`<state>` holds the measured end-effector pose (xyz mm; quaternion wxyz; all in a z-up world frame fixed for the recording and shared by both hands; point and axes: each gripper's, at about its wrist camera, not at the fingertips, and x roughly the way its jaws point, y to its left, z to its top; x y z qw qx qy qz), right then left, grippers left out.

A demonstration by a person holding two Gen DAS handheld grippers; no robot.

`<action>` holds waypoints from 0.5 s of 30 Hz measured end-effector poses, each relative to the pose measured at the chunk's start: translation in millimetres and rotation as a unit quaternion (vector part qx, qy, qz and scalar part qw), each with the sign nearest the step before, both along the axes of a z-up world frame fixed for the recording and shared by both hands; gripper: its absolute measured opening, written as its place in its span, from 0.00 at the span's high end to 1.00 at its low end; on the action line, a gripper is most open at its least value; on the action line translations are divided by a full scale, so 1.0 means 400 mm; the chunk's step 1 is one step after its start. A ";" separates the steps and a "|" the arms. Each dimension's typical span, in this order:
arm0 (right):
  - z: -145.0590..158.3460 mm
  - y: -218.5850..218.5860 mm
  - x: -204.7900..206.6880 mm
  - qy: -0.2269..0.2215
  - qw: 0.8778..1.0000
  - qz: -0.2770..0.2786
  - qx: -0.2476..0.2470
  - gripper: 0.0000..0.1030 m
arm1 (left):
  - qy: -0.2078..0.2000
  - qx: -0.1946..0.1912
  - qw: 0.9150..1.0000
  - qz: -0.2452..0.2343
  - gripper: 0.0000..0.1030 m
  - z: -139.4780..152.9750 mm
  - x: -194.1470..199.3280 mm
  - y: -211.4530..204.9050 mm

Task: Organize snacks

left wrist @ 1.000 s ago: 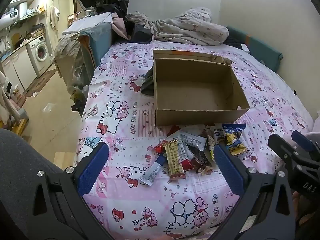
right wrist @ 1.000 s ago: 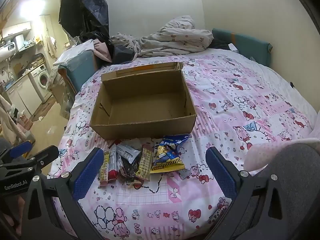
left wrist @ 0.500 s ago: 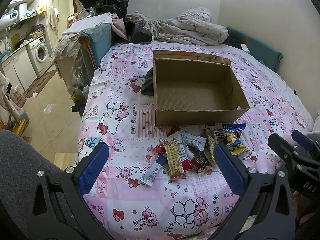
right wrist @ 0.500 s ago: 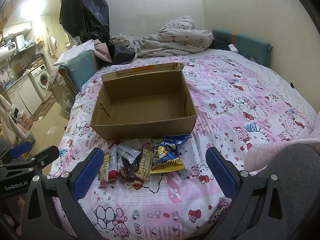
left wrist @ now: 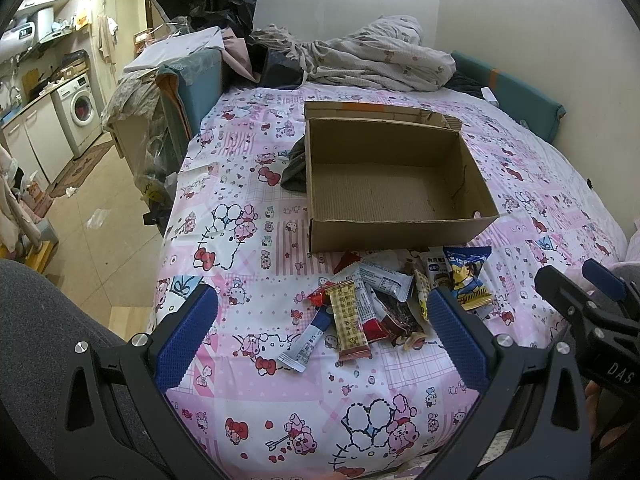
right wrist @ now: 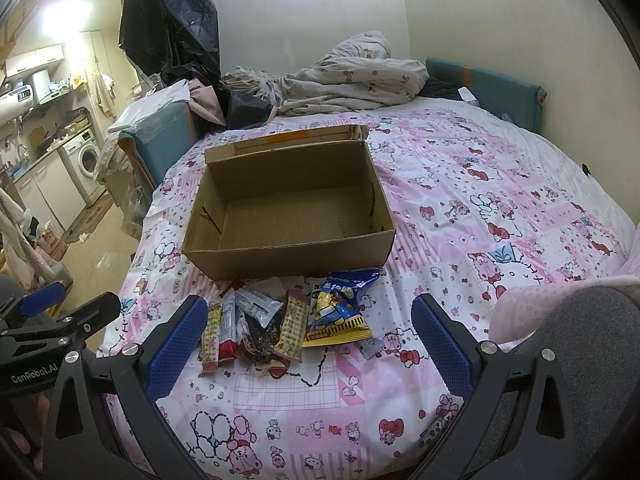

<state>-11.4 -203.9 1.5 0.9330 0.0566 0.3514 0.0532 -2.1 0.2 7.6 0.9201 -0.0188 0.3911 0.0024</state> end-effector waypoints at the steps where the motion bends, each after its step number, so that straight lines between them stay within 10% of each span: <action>1: 0.000 0.001 0.000 0.000 1.000 0.001 0.000 0.00 | 0.000 0.000 1.000 0.001 0.00 0.000 -0.001 0.000; 15: 0.000 0.004 0.000 0.000 1.000 0.002 0.002 0.00 | -0.002 0.002 1.000 -0.001 0.00 0.009 0.000 -0.005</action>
